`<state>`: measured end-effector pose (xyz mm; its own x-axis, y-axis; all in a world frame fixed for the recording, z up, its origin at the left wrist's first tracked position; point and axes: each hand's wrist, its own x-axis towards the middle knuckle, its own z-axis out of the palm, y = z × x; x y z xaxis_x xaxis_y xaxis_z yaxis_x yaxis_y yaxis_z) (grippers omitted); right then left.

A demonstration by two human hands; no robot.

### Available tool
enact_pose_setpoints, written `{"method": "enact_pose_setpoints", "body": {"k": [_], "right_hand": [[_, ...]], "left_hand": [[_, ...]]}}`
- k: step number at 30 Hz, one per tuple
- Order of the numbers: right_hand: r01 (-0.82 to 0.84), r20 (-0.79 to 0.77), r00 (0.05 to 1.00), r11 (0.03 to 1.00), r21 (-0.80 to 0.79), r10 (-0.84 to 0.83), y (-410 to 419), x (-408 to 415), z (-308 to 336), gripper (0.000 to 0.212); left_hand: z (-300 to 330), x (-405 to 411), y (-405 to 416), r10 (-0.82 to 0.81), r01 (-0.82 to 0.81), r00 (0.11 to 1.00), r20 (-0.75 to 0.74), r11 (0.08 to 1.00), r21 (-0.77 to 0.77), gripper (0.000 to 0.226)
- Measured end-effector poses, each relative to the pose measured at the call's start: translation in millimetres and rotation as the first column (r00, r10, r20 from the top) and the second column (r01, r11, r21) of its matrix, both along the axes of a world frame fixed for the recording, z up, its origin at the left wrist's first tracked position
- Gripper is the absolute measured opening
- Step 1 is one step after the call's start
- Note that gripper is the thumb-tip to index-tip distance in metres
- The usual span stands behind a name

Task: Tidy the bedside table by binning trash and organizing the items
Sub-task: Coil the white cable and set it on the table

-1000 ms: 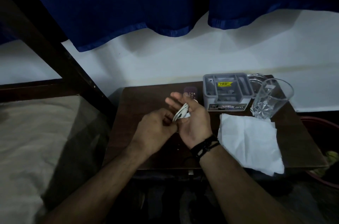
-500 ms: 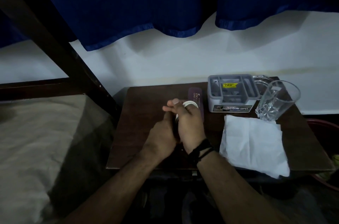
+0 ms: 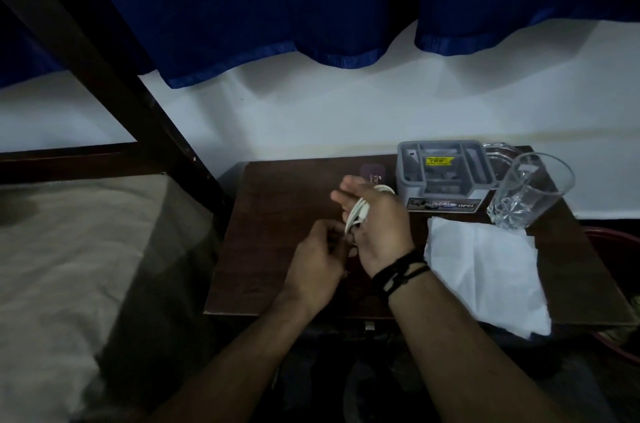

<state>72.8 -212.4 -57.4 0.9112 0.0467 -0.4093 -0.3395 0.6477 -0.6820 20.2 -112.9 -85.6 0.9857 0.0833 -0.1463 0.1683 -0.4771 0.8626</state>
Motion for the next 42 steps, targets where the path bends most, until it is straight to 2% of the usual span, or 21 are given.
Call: {"method": "enact_pose_setpoints", "body": {"k": [3,8,11,19,23,26,27,29,31,33,35,38,42], "right_hand": [[-0.009,-0.050,0.999,0.989,0.147,0.017,-8,1,-2,0.018],[-0.012,-0.027,0.999,0.976,0.218,0.019,-7,0,-1,0.019],[-0.007,-0.002,1.000,0.983,0.185,0.007,-3,-1,-1,0.016],[-0.074,-0.011,0.997,0.996,0.054,0.075,0,-2,4,0.011],[-0.133,-0.145,0.979,0.989,0.070,0.142,-9,3,3,0.027],[-0.164,-0.207,0.962,0.982,0.092,0.180,-15,8,-8,0.034],[-0.163,-0.214,0.959,0.980,0.112,0.184,-15,9,-12,0.033],[-0.128,-0.227,0.959,0.975,0.182,0.168,-14,9,-16,0.031],[-0.094,-0.224,0.964,0.973,0.211,0.142,-14,9,-16,0.029],[-0.068,-0.233,0.965,0.973,0.219,0.120,-15,11,-18,0.030],[-0.068,-0.249,0.960,0.967,0.246,0.130,-15,10,-20,0.031],[-0.057,-0.258,0.958,0.961,0.271,0.129,-10,9,-24,0.031],[-0.040,-0.259,0.958,0.950,0.309,0.125,-9,9,-25,0.034]], "left_hand": [[-8,-2,1,0.054,-0.053,0.999,0.007,0.996,-0.074,0.022],[-8,2,-1,0.148,-0.136,0.987,0.071,0.979,-0.152,0.019],[-2,4,-5,0.195,-0.179,0.979,0.060,0.963,-0.202,0.015],[-3,8,9,0.149,-0.129,0.986,0.073,0.965,-0.228,0.016],[-1,4,16,0.032,-0.028,0.994,0.102,0.999,-0.039,0.021],[1,4,21,-0.074,0.068,0.993,0.088,0.995,0.071,0.016],[3,5,21,-0.097,0.082,0.988,0.117,0.988,0.127,0.015],[8,9,21,-0.137,0.058,0.953,0.271,0.958,0.280,0.019],[15,10,18,-0.228,0.047,0.890,0.394,0.906,0.420,0.029],[20,13,17,-0.351,0.079,0.836,0.421,0.838,0.540,0.035],[22,16,16,-0.457,0.097,0.801,0.385,0.735,0.671,0.036],[23,23,13,-0.579,0.171,0.780,0.238,0.564,0.808,0.047],[22,31,17,-0.624,0.186,0.746,0.231,0.529,0.828,0.043]]}}
